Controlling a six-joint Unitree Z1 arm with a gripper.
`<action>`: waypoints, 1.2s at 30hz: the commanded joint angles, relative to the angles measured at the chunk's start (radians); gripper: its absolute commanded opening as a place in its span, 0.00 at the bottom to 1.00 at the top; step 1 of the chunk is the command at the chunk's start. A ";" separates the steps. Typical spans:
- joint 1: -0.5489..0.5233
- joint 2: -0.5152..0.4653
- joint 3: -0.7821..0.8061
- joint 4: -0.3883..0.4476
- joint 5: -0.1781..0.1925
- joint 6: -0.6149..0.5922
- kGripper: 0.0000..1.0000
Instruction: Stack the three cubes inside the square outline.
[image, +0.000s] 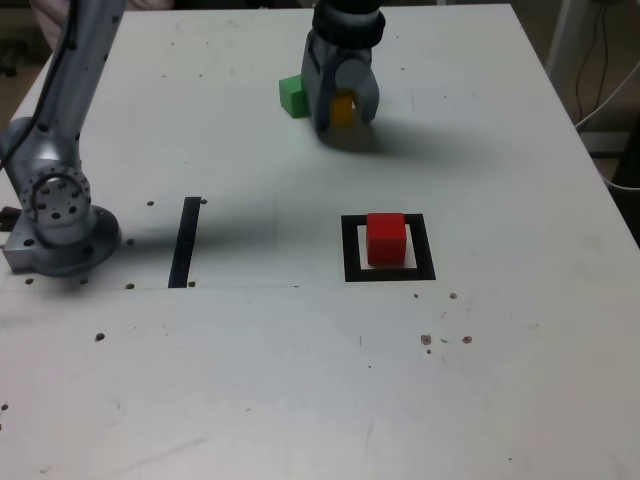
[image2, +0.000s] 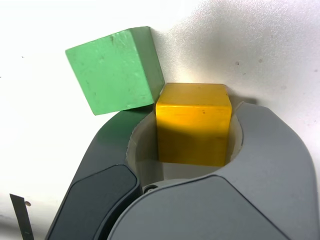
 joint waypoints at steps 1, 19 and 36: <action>-0.010 -0.038 0.005 0.014 0.004 -0.002 0.29; -0.359 -0.312 0.089 0.113 -0.035 -0.134 0.29; -0.719 -0.324 0.096 0.151 -0.044 -0.436 0.29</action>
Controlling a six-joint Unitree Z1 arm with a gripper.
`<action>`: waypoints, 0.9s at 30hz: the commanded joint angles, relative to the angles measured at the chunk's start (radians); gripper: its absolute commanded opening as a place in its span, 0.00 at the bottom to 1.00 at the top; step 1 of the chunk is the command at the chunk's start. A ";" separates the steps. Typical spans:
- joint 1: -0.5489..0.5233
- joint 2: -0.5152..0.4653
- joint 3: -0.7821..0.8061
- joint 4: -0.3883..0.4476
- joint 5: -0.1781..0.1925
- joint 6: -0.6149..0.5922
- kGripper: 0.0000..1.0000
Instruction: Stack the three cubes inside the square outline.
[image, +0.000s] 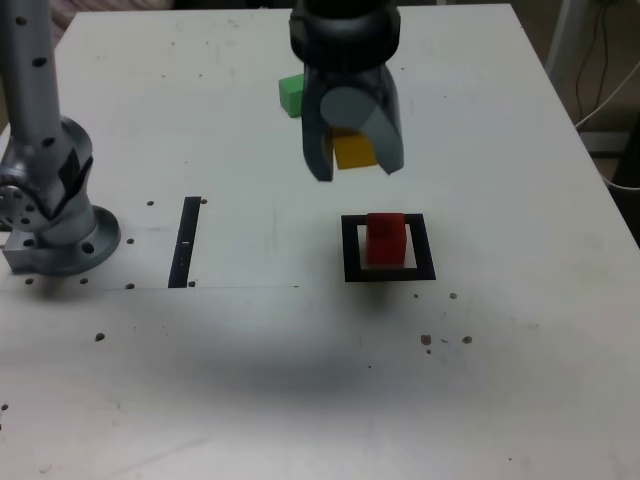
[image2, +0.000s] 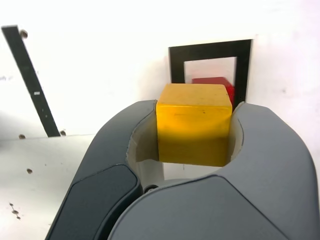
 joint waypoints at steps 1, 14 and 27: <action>-0.015 0.025 -0.016 0.004 -0.002 -0.012 0.29; -0.131 0.144 -0.109 0.028 -0.034 -0.107 0.29; -0.119 0.202 -0.092 0.012 -0.004 -0.106 0.29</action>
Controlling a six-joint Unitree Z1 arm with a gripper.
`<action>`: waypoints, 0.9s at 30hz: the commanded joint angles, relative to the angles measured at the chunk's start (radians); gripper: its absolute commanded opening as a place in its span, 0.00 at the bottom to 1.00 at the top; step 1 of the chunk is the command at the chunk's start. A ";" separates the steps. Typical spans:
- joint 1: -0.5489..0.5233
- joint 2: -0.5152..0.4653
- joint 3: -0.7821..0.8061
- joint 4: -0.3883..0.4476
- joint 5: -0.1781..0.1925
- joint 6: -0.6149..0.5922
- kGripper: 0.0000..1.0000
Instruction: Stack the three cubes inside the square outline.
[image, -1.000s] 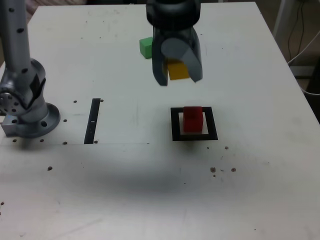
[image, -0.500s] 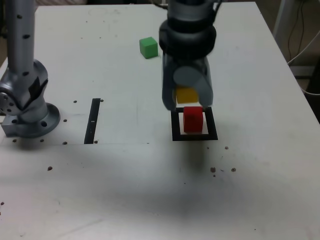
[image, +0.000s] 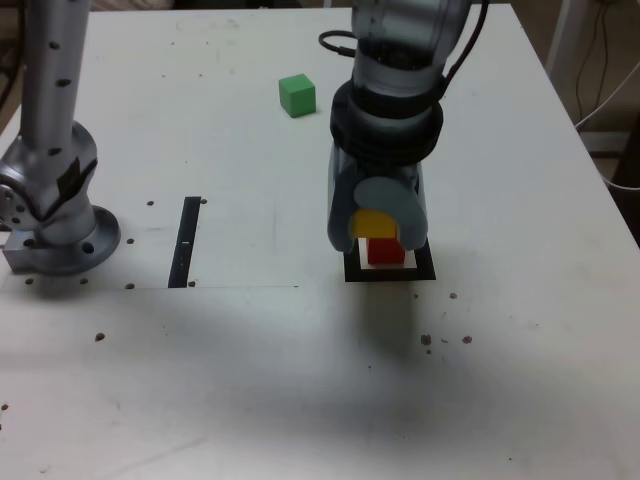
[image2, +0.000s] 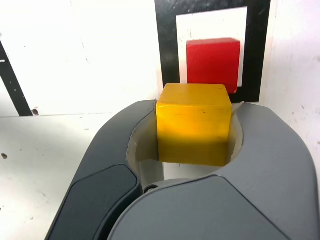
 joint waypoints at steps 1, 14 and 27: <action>0.010 0.011 0.001 -0.005 0.004 0.003 0.29; 0.034 0.040 0.013 -0.044 0.000 0.024 0.30; 0.042 0.031 0.031 -0.055 0.009 0.028 0.41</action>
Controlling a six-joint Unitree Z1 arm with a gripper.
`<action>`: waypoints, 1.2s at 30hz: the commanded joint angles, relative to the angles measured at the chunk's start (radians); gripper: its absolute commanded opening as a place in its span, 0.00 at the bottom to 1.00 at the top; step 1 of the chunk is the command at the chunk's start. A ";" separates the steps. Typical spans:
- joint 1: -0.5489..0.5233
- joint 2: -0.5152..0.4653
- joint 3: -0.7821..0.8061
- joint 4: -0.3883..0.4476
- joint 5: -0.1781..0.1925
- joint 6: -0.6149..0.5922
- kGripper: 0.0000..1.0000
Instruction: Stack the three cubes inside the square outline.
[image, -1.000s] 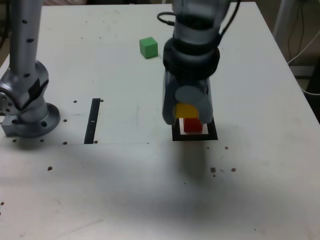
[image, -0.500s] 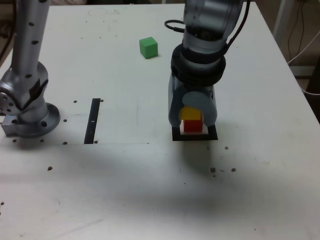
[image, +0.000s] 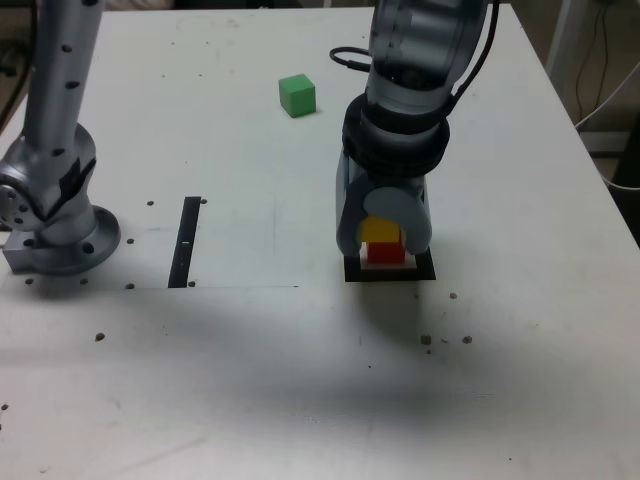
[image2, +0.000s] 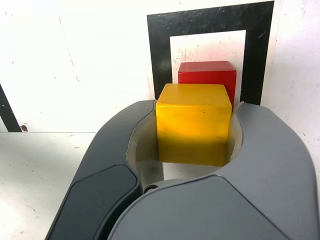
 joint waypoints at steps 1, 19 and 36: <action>0.003 -0.007 0.002 -0.003 0.003 0.004 0.45; 0.004 -0.015 0.019 -0.015 0.023 0.011 0.99; 0.155 -0.195 0.129 0.020 0.041 0.121 0.99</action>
